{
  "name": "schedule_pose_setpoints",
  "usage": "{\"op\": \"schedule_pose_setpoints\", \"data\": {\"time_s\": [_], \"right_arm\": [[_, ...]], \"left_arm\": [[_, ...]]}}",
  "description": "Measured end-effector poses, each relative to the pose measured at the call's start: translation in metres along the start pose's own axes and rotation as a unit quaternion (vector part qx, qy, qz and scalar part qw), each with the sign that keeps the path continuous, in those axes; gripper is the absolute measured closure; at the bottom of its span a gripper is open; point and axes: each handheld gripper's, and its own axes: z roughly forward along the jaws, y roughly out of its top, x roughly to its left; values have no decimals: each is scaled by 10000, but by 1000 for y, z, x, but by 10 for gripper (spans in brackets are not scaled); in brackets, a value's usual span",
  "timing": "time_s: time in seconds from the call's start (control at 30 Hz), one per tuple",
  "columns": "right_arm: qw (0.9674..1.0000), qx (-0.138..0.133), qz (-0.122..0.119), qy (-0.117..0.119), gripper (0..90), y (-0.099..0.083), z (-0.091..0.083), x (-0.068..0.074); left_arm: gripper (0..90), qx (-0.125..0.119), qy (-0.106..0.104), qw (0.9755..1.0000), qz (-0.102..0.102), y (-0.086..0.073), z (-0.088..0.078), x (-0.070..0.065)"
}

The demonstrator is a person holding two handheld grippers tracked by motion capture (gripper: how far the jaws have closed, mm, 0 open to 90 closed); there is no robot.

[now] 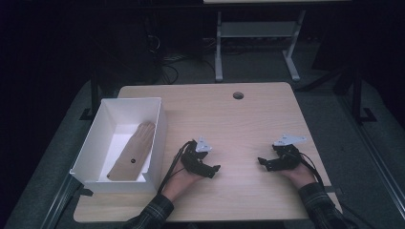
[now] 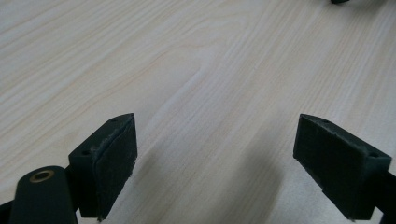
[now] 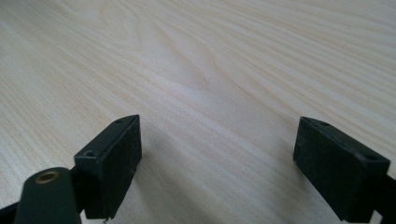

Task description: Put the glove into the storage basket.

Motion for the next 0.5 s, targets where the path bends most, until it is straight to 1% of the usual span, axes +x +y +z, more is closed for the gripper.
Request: {"op": "schedule_pose_setpoints", "data": {"time_s": [0.03,0.1,0.17,0.23,0.27,0.3,0.33,0.4,0.5], "right_arm": [[10000,0,-1,-1,149,0,0,0],[10000,10,-8,-2,148,0,0,0],[10000,13,-11,3,148,0,0,0],[10000,14,-11,4,148,0,0,0],[10000,15,-9,4,148,0,0,0],[10000,13,-12,3,148,0,0,0],[10000,13,-13,3,148,0,0,0],[10000,14,-16,6,148,0,0,0],[10000,13,-14,2,148,0,0,0]], "left_arm": [[130,-19,-15,10000,-10,-1,1,0],[126,6,-2,10000,33,-2,3,0],[125,68,-41,10000,46,-4,6,0],[123,25,-3,9999,146,-5,8,-1],[123,6,-20,9999,152,-6,8,-1],[123,-10,-51,9998,201,-6,7,-1],[123,-91,-91,9997,218,-8,8,-1],[123,-95,-106,9997,222,-9,8,0],[124,-87,-192,9992,336,-9,7,-1]]}}
